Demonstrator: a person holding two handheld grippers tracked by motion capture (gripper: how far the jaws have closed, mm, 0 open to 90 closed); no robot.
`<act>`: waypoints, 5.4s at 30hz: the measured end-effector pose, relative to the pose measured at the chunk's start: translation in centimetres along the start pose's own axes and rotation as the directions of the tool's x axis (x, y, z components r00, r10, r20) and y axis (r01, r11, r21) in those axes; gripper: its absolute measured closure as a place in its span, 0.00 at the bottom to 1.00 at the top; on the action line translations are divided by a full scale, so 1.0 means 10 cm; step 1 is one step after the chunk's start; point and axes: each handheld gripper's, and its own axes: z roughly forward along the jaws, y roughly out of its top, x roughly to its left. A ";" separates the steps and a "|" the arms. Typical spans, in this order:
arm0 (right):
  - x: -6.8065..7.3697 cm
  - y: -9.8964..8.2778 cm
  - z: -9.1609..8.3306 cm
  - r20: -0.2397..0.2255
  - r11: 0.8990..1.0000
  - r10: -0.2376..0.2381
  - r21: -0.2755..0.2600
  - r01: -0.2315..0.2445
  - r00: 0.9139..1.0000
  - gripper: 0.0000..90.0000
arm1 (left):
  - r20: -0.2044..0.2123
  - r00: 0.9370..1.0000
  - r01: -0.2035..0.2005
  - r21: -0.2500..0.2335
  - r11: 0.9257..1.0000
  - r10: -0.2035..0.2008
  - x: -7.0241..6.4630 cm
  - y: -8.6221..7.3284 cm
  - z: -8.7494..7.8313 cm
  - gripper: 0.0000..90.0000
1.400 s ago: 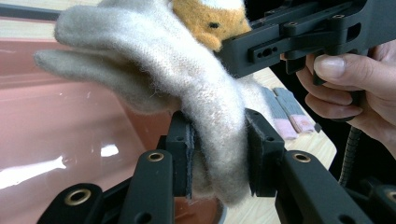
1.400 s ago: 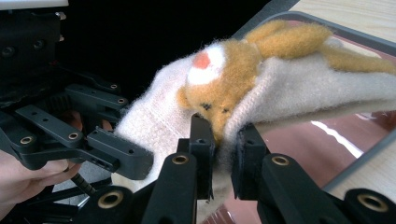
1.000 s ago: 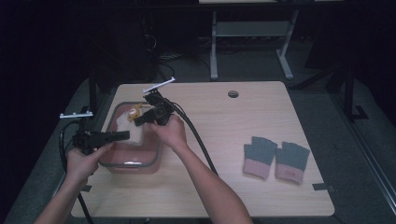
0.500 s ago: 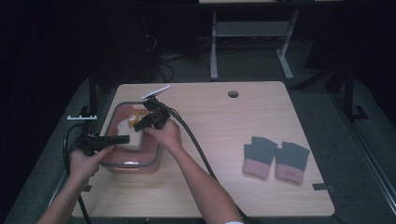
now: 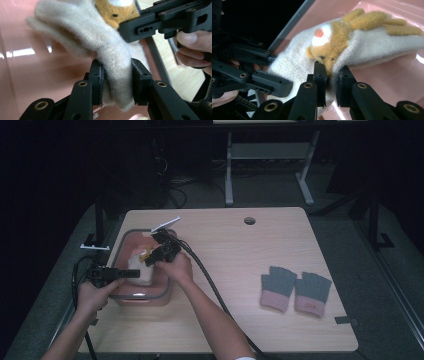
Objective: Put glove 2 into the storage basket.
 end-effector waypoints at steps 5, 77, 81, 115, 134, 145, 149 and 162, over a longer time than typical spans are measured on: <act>-0.03 -0.01 0.06 0.029 1.000 0.006 0.023 -0.007 1.000 0.89 | -0.041 0.999 0.001 0.029 1.000 0.000 0.00 0.00 0.07 0.73; 0.01 -0.13 -0.51 0.107 0.996 -0.043 -0.068 0.050 0.993 0.60 | -0.211 0.967 -0.129 0.061 0.990 0.140 -0.20 0.14 0.06 0.65; 0.02 -0.14 -0.57 0.115 0.996 -0.047 -0.075 0.056 0.992 0.59 | -0.193 0.969 -0.151 0.043 0.988 0.157 -0.26 0.16 0.05 0.63; -0.21 -0.47 -1.27 0.223 0.991 -0.061 -0.103 0.086 0.973 0.46 | -0.102 0.955 -0.284 -0.032 0.958 0.279 -0.87 0.21 0.16 0.48; -0.34 -0.69 -1.64 0.250 0.989 -0.048 -0.124 0.081 0.967 0.43 | -0.054 0.935 -0.353 -0.037 0.935 0.351 -1.23 0.25 0.33 0.39; -0.47 -0.92 -1.89 0.289 0.988 -0.015 -0.140 0.058 0.957 0.41 | -0.024 0.920 -0.393 -0.041 0.919 0.392 -1.45 0.25 0.51 0.36; -0.52 -1.00 -1.97 0.299 0.988 0.000 -0.146 0.046 0.954 0.41 | -0.009 0.915 -0.402 -0.036 0.915 0.402 -1.53 0.23 0.58 0.35; -0.70 -1.28 -2.21 0.322 0.985 0.041 -0.170 0.015 0.946 0.40 | 0.036 0.895 -0.444 -0.027 0.896 0.445 -1.79 0.18 0.81 0.33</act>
